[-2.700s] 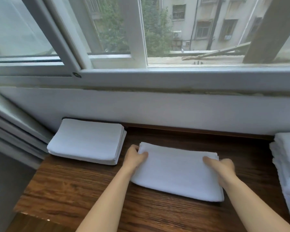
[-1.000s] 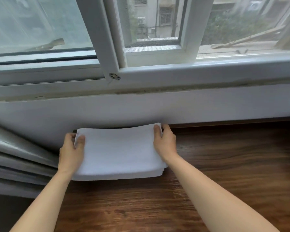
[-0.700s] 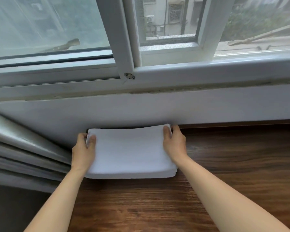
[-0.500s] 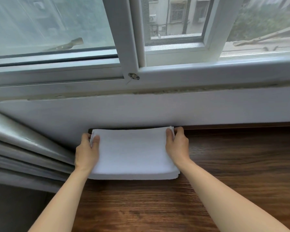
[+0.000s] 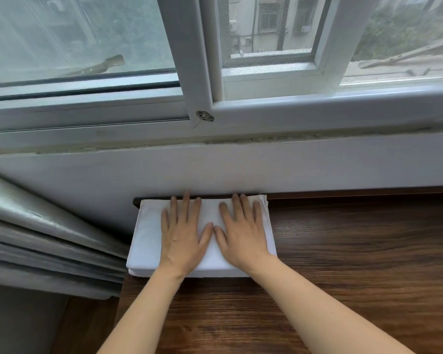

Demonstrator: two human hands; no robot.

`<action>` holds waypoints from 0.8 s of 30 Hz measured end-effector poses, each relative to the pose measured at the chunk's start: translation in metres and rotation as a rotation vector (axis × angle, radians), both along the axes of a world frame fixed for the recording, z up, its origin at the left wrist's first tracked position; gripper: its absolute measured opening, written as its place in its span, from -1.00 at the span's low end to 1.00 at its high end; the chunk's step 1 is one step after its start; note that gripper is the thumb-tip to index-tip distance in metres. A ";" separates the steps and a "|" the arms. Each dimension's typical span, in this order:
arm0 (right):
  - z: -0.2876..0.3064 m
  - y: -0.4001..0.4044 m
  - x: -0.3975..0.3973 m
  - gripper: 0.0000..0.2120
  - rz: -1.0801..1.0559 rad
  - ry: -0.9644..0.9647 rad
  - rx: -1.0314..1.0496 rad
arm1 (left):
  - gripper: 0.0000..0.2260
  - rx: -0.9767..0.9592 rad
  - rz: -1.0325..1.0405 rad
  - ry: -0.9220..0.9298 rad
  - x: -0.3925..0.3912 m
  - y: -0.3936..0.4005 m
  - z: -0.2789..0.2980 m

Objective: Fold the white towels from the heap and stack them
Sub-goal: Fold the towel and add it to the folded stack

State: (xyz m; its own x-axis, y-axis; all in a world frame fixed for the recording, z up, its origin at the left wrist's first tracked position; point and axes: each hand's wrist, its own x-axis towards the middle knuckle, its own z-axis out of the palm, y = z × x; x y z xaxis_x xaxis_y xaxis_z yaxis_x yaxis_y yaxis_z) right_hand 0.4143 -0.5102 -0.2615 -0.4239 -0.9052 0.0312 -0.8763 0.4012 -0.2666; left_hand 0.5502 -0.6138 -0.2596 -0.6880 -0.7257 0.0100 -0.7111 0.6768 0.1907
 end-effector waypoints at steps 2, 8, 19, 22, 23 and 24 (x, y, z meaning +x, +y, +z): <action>-0.006 0.005 -0.004 -0.35 0.001 -0.009 0.017 | -0.28 0.038 0.086 -0.083 0.004 -0.006 -0.009; -0.013 0.017 -0.015 -0.29 0.002 0.022 0.021 | -0.18 0.005 0.217 -0.143 0.024 -0.021 -0.010; -0.011 0.024 -0.029 -0.28 -0.026 0.026 0.072 | -0.06 0.038 0.318 -0.111 0.042 -0.034 -0.012; -0.009 0.024 -0.027 -0.28 -0.029 0.054 0.093 | -0.07 0.047 0.312 -0.142 0.041 -0.035 -0.008; -0.008 0.024 -0.026 -0.28 -0.027 0.061 0.098 | -0.06 0.050 0.310 -0.154 0.040 -0.036 -0.007; -0.007 0.024 -0.026 -0.27 -0.026 0.064 0.106 | -0.06 0.049 0.308 -0.170 0.039 -0.036 -0.007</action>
